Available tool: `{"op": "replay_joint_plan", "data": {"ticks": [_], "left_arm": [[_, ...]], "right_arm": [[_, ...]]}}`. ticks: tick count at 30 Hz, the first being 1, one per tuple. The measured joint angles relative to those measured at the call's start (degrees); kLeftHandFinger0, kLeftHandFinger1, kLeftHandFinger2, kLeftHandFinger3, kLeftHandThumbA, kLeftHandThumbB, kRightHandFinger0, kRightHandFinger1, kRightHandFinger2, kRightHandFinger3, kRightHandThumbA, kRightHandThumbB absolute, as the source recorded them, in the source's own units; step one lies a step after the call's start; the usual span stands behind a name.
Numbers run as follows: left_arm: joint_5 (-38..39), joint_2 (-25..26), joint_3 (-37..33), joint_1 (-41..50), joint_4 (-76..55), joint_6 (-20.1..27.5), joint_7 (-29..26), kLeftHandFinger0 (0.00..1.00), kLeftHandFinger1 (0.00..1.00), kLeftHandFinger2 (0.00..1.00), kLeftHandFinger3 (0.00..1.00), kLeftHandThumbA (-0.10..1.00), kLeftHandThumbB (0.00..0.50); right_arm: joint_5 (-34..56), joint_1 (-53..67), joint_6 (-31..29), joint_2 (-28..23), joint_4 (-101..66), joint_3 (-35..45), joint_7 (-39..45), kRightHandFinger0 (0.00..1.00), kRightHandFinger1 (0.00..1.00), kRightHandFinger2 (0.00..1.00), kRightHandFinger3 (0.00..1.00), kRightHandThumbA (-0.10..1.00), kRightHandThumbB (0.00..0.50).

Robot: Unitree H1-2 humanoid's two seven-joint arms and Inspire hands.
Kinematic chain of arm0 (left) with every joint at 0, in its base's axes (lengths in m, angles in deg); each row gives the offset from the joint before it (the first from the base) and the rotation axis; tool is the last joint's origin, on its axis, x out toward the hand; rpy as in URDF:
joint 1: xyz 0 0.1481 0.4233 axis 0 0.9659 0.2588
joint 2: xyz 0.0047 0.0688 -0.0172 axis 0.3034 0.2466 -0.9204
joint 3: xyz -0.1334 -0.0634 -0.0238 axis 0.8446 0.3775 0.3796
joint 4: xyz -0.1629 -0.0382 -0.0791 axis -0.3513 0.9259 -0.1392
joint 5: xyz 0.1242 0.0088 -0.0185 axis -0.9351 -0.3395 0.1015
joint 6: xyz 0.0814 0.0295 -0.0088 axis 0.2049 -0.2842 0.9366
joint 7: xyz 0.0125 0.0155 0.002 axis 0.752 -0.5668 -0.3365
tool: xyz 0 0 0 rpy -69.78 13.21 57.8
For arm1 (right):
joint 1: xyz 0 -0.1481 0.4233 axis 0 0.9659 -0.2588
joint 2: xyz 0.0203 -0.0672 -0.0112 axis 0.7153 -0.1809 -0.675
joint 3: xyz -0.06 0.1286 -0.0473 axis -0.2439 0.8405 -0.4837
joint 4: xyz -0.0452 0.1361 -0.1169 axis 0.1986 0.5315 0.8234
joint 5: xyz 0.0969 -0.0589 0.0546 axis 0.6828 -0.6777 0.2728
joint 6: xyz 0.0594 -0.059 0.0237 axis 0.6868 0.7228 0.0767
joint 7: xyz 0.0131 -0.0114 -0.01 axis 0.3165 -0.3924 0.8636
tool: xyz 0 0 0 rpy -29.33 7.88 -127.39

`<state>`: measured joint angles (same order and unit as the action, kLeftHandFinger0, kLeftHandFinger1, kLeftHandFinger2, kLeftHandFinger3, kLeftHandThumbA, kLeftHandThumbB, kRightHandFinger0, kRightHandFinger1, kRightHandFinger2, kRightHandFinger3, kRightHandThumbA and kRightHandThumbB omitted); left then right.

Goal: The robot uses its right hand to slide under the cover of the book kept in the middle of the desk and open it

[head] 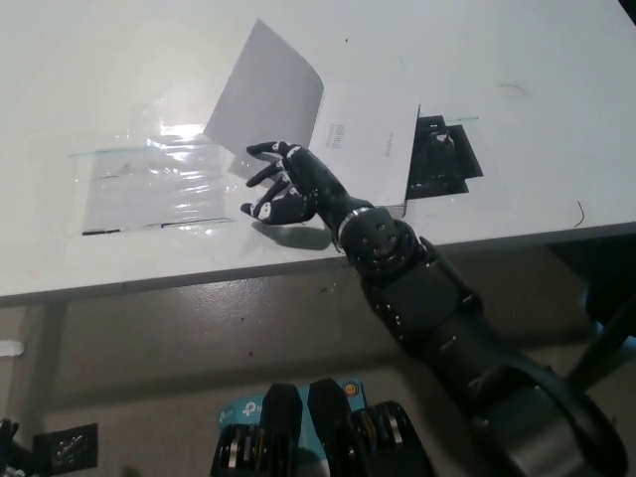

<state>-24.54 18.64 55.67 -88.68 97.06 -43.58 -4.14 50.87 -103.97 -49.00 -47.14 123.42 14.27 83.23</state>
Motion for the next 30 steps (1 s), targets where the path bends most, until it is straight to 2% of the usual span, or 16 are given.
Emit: {"op": "replay_joint_plan", "data": {"ticks": [3,5,7,8,11,15,17,19,20,25,30], "left_arm": [[0.0,0.0,0.0,0.1,-0.4,-0.1,-0.3,1.00,1.00,0.97,1.00,1.00,0.000],[0.0,0.0,0.0,0.0,-0.4,-0.3,-0.3,1.00,1.00,0.99,1.00,1.00,0.000],[0.0,0.0,0.0,0.0,-0.4,-0.5,-0.4,1.00,1.00,1.00,1.00,1.00,0.000],[0.0,0.0,0.0,0.0,-0.4,-0.5,-0.5,1.00,1.00,1.00,1.00,1.00,0.000],[-0.2,0.0,0.0,0.0,-0.4,-0.6,-0.5,1.00,1.00,1.00,1.00,1.00,0.000],[-0.2,0.0,0.1,0.0,-0.4,-0.6,-0.4,1.00,1.00,1.00,1.00,1.00,0.000],[-0.2,0.0,0.1,0.0,-0.4,-0.6,-0.4,1.00,1.00,1.00,1.00,1.00,0.000],[-0.2,0.0,0.1,0.0,-0.4,-0.6,-0.5,1.00,1.00,1.00,1.00,1.00,0.000],[-0.2,0.0,0.1,0.0,-0.4,-0.6,-0.4,1.00,1.00,1.00,1.00,1.00,0.000],[-0.2,0.0,0.1,0.1,-0.4,-0.7,-0.5,1.00,1.00,1.00,1.00,1.00,0.000],[-0.2,0.0,0.2,0.1,-0.8,-0.8,-0.5,1.00,1.00,1.00,1.00,1.00,0.000]], "right_arm": [[-0.1,-1.4,-0.1,0.3,2.0,0.7,0.0,0.33,0.43,0.53,0.86,0.81,0.200],[0.0,-2.8,0.0,0.5,3.8,1.7,-0.1,0.34,0.44,0.52,0.85,0.82,0.207],[0.0,-4.4,0.3,0.6,5.4,2.8,-0.3,0.38,0.45,0.54,0.85,0.87,0.196],[0.0,-5.2,0.6,0.6,6.1,3.2,-0.3,0.37,0.45,0.54,0.86,0.90,0.213],[0.1,-7.5,1.5,0.6,8.1,4.7,-0.5,0.40,0.46,0.54,0.85,0.90,0.226],[0.1,-8.6,2.7,0.7,9.1,6.3,-0.9,0.35,0.45,0.54,0.89,0.91,0.221],[0.1,-8.6,3.7,0.7,9.1,7.0,-1.3,0.34,0.45,0.55,0.88,0.89,0.244],[0.4,-8.6,4.5,0.8,9.1,8.2,-1.6,0.40,0.48,0.56,0.91,0.90,0.234],[0.6,-8.6,5.1,0.9,9.1,9.1,-1.9,0.42,0.48,0.56,0.92,0.91,0.253],[1.2,-8.6,9.0,1.1,9.6,12.8,-3.7,0.28,0.38,0.51,0.95,0.96,0.244],[1.8,-8.6,11.9,1.3,10.0,15.2,-4.9,0.28,0.36,0.49,0.96,0.96,0.216]]}}
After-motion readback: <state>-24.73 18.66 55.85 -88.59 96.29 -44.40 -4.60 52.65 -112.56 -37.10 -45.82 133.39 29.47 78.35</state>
